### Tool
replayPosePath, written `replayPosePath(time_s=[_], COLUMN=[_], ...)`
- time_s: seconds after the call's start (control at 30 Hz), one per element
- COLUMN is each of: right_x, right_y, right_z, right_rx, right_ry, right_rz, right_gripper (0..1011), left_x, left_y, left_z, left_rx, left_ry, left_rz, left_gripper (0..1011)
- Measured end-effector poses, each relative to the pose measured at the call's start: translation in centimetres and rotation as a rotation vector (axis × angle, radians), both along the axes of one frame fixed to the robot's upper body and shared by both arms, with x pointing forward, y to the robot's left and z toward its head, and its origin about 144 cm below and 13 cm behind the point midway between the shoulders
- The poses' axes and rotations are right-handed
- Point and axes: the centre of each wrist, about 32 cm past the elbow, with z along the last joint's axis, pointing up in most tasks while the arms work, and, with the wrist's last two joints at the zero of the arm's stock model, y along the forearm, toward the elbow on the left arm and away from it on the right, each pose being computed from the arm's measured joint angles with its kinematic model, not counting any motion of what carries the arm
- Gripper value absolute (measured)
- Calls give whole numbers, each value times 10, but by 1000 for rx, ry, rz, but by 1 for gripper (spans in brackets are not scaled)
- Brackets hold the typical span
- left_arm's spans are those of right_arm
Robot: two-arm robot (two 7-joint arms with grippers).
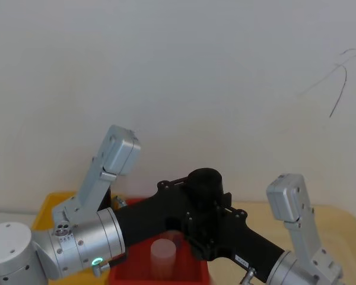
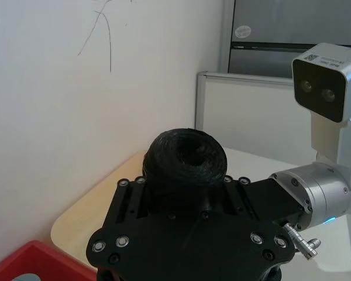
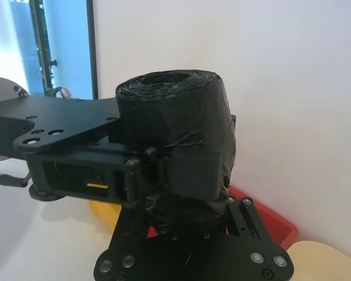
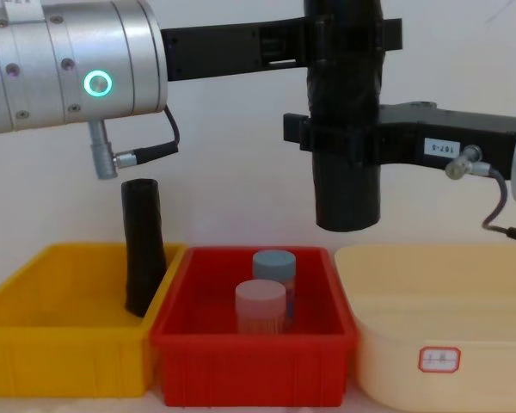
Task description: Pick up the garbage bag with the one hand and transfer it to the other hand.
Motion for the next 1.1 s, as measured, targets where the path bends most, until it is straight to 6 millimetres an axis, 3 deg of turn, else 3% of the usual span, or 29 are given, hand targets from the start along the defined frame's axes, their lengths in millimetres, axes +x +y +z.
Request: replayPosePath(time_s=[0.6, 1.1], right_x=[-1, 7], right_y=[-3, -11], right_z=[5, 3], right_rx=[9, -12], right_ry=[-2, 15], right_rz=[-54, -120], right_gripper=[529, 529], left_x=[0, 5], left_y=[3, 24], left_z=[0, 4], left_rx=[1, -48], left_ry=[2, 5], left_rz=[2, 29], left_gripper=[991, 1002])
